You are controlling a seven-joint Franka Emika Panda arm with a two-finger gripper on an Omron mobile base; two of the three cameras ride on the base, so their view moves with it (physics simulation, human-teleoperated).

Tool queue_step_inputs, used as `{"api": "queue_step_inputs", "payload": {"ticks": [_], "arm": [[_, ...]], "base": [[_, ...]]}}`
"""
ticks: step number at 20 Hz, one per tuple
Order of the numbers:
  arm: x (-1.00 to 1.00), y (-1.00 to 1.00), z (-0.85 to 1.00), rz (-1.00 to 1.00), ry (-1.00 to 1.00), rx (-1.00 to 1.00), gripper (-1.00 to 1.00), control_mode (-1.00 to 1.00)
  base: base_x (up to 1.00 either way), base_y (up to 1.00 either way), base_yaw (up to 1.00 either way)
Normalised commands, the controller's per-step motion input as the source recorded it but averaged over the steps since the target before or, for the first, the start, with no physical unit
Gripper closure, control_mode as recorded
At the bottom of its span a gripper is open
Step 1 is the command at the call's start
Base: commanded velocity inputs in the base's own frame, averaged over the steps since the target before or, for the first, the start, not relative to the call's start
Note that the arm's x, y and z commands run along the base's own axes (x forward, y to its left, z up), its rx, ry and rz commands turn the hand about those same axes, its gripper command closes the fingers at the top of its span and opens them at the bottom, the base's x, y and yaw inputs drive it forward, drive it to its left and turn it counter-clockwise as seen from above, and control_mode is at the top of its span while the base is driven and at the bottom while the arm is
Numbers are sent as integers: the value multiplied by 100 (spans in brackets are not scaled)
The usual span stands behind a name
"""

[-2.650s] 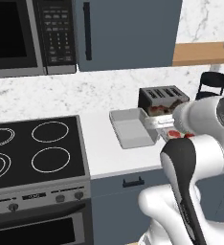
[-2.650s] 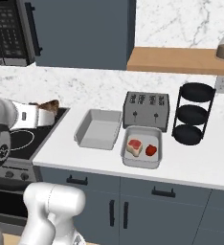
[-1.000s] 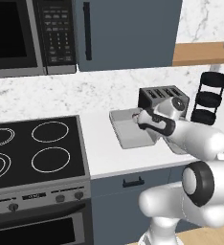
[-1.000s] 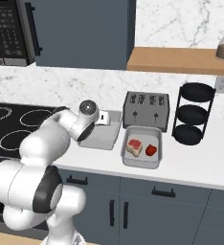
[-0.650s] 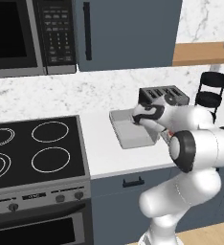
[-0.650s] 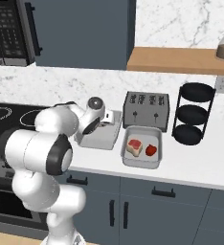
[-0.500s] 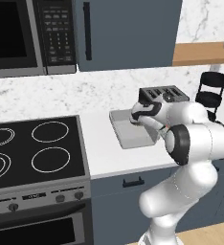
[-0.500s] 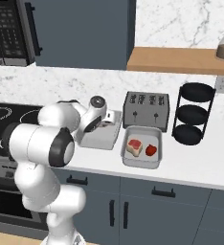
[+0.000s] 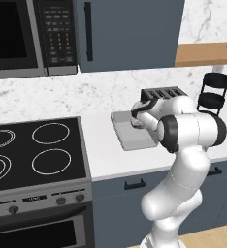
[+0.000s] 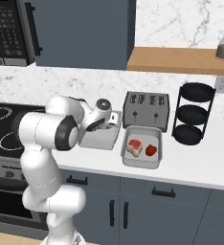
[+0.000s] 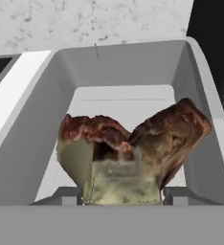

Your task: Place one bell pepper and one steak in each tupperware on the nearby counter, to pack two identical lunches.

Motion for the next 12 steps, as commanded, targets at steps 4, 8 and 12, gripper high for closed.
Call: {"api": "queue_step_inputs", "payload": {"ticks": [4,8,12], "arm": [[43,-1,-28,0,0,0,100,-100],[34,0,-25,0,0,0,100,-100],[22,0,-10,0,0,2,100,-100]], "base": [[0,0,0],[0,0,0],[0,0,0]]}}
